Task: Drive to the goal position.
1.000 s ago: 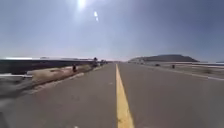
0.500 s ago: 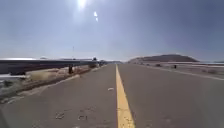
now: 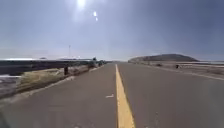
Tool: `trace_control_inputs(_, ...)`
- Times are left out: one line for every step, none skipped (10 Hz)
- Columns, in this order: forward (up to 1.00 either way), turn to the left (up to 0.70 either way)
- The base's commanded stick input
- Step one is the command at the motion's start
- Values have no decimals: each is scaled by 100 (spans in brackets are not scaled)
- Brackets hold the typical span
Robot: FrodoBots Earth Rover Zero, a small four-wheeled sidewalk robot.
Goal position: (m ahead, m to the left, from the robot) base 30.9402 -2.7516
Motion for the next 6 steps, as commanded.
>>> trace_control_inputs(85, 0)
trace_control_inputs(85, 0)
trace_control_inputs(85, 0)
trace_control_inputs(85, 0)
trace_control_inputs(85, 0)
trace_control_inputs(85, 0)
